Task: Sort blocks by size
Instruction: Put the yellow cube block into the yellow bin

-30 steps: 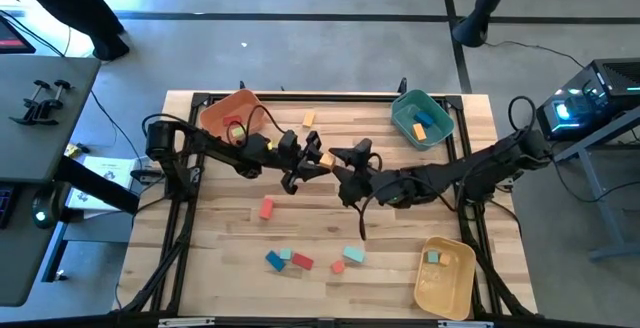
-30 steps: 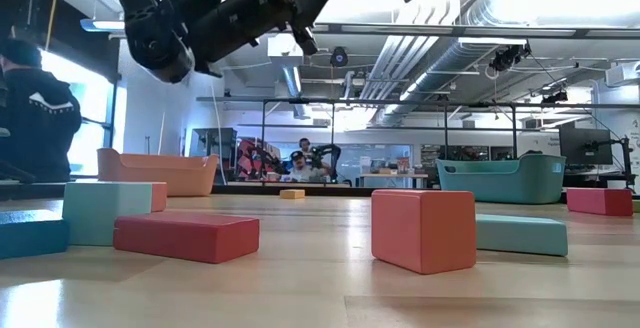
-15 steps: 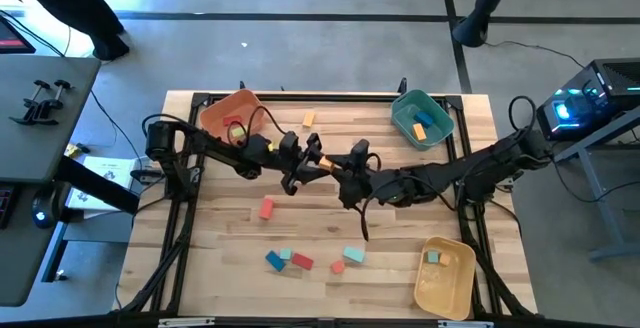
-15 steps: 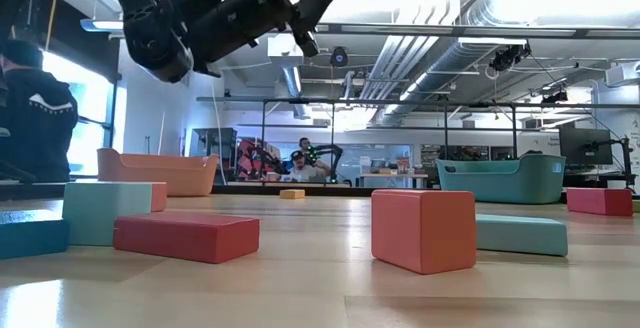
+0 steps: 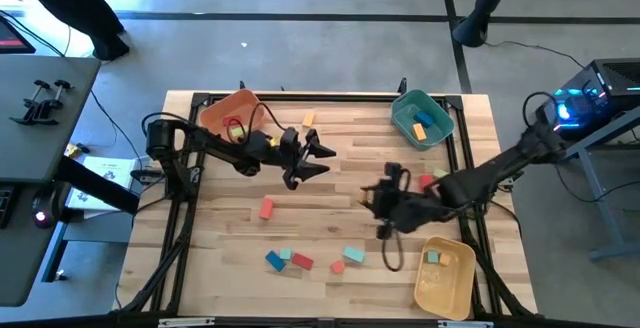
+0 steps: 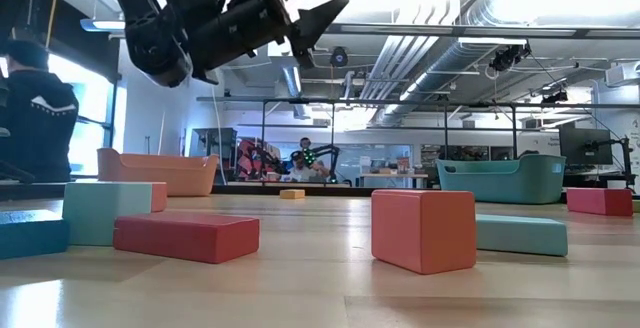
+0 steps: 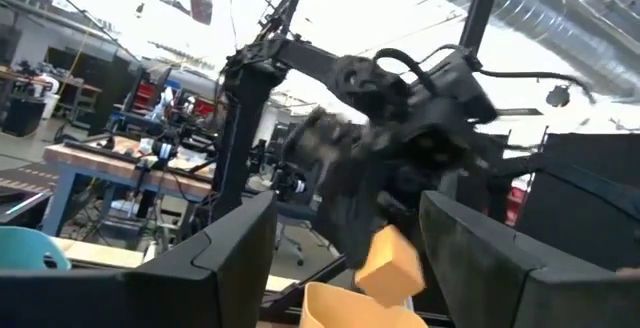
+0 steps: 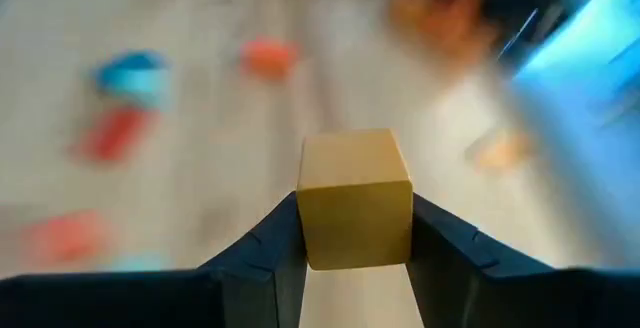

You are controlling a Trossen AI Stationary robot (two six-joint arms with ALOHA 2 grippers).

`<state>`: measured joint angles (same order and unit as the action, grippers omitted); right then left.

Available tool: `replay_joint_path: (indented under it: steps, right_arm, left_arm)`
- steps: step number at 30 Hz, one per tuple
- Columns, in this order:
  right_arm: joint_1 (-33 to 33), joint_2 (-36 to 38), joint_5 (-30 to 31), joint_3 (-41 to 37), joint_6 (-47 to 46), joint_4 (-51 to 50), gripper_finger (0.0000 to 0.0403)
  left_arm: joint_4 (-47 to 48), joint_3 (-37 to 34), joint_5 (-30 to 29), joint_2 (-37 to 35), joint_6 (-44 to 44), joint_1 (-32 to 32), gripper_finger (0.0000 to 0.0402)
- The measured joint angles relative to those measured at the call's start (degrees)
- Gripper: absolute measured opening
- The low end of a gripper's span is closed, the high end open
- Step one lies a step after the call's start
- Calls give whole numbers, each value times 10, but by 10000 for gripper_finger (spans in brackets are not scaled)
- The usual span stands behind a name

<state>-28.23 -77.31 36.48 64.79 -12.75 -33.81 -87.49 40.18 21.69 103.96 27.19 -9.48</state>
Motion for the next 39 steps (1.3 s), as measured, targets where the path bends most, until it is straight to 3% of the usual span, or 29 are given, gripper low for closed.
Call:
replay_joint_path:
  steps: [4, 7, 10, 16, 24, 39]
  right_arm:
    - [-42, 29, -206, 0, -328, -118, 131]
    - [-99, 22, -309, 0, -555, -167, 131]
    - [-161, 4, -354, 0, -706, -182, 131]
    - [-247, -58, -374, 0, -934, -191, 131]
    - [-266, -135, -496, 0, -1010, -192, 147]
    - [-265, -162, -520, 0, -926, -290, 149]
  left_arm:
    - [1, 0, 1, 0, -17, 8, 233]
    - [3, 0, 2, 0, -40, 16, 233]
    - [9, 0, 2, 0, -59, 24, 233]
    - [13, 0, 3, 0, -74, 32, 233]
    - [18, 0, 2, 0, -84, 32, 233]
    - [20, 0, 2, 0, -78, 32, 233]
